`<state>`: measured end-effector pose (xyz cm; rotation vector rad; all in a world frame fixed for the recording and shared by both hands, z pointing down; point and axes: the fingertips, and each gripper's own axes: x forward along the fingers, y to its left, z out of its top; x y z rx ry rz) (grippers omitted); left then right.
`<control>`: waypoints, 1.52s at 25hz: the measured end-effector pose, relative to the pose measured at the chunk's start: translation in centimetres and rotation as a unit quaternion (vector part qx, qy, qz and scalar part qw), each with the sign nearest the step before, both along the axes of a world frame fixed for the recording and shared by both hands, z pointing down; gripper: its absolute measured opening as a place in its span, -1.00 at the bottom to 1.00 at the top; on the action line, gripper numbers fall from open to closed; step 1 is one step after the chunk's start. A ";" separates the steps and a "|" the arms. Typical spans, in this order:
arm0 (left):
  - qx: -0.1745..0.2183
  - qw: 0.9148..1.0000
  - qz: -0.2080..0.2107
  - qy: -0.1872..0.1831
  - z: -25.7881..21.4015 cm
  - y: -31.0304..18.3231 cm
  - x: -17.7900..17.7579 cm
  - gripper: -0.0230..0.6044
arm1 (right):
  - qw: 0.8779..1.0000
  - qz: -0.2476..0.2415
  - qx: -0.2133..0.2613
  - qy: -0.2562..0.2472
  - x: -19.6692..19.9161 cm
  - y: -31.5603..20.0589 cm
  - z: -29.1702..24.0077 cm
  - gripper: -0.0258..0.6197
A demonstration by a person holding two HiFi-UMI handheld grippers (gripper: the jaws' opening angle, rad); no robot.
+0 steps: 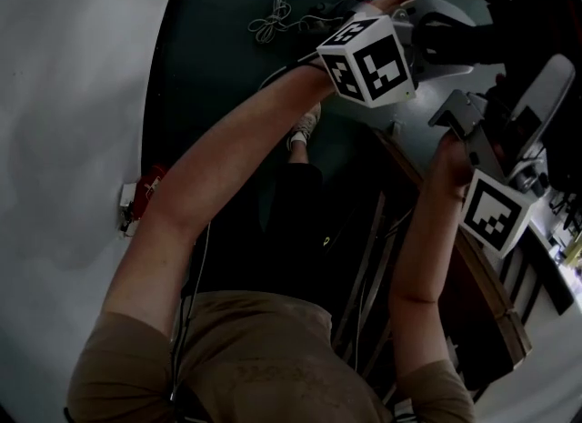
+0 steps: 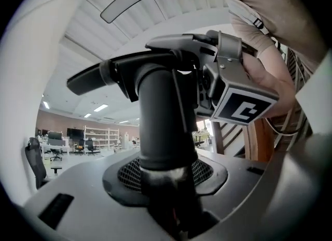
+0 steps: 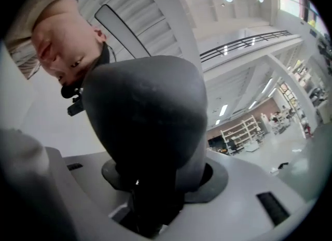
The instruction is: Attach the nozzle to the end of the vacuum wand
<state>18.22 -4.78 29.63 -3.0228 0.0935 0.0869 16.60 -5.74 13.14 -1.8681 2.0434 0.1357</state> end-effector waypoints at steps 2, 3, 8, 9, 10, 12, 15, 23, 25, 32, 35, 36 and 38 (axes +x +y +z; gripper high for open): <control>-0.018 0.999 -0.011 -0.026 2.3 -0.9 -0.2 -0.35 | 0.999 0.032 -0.010 -0.022 2.2 0.1 0.6 -0.25; -0.031 0.998 -0.020 -0.046 4.0 -1.2 -0.6 -0.35 | 0.999 0.036 -0.012 -0.026 2.6 0.2 0.8 -0.25; -0.056 0.993 -0.057 -0.088 9.3 -0.9 -1.1 -0.90 | 1.000 -0.017 0.009 -0.018 0.2 0.1 0.0 -0.25; -0.052 0.993 -0.056 -0.088 9.2 -0.9 -0.7 -0.90 | 0.999 -0.025 0.015 -0.013 -0.3 0.0 -0.3 -0.25; -0.048 0.993 -0.053 -0.090 9.1 -1.0 -0.2 -0.90 | 0.999 -0.030 0.018 -0.006 -0.7 -0.2 -0.4 -0.25; -0.046 0.993 -0.048 -0.095 9.1 -1.1 0.5 -0.90 | 0.999 -0.033 0.017 0.020 -1.2 -0.5 -0.4 -0.25; -0.046 0.993 -0.038 -0.099 9.3 -0.8 1.0 -0.90 | 0.998 -0.036 0.008 0.055 -1.3 -0.6 -0.2 -0.25; -0.051 0.994 0.008 -0.097 9.7 -0.3 1.1 -0.85 | 0.999 -0.047 0.001 0.027 -0.2 -1.7 0.5 -0.25; -0.066 0.994 0.029 -0.080 9.2 -0.2 0.5 -0.73 | 0.999 -0.045 -0.001 0.001 0.6 -1.8 0.7 -0.25; -0.033 0.999 -0.001 -0.027 2.8 -0.5 -6.4 -0.34 | 0.998 -0.058 0.001 0.009 -0.1 -2.2 0.2 -0.25; -0.045 0.999 -0.013 0.022 -1.8 -1.0 -7.0 -0.33 | 0.998 -0.065 0.006 0.007 0.0 -2.2 -0.3 -0.25; -0.044 0.999 -0.006 0.031 -2.8 -1.0 -6.6 -0.33 | 0.998 -0.065 0.007 0.003 0.1 -2.2 -0.2 -0.25; -0.032 0.999 0.021 0.034 -3.4 -0.7 -5.3 -0.33 | 0.998 -0.069 0.007 -0.006 0.4 -2.2 0.1 -0.25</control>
